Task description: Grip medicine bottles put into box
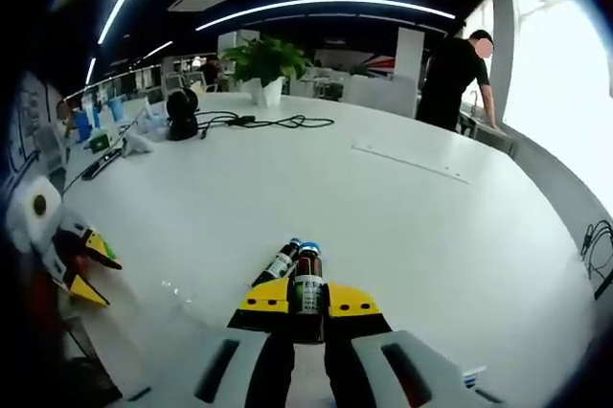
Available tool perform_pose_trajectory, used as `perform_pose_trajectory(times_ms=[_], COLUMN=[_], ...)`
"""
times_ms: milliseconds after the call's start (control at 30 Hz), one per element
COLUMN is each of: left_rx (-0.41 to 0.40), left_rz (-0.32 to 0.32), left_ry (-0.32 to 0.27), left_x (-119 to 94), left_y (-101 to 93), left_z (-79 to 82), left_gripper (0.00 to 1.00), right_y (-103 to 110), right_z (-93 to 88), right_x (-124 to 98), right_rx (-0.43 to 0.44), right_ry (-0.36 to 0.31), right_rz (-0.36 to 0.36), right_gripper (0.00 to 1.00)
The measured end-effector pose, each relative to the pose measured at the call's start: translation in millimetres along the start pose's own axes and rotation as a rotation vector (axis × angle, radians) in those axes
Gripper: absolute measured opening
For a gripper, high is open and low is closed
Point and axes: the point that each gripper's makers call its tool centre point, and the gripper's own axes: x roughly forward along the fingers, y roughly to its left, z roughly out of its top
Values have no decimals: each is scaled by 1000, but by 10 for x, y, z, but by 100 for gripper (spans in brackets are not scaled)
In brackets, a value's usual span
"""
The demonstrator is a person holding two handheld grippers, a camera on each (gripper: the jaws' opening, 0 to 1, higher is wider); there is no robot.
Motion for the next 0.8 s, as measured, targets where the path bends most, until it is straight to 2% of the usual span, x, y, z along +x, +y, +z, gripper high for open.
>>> perform_pose_trajectory(times_ms=[800], left_rx=[3], left_rz=[3], left_ry=[1], left_x=[-3], left_y=[-2], left_z=[1], left_gripper=[17], right_y=[397], right_z=[-90], right_x=[-200], right_rx=[11], right_ry=[-11], right_rz=[53], right_gripper=[7])
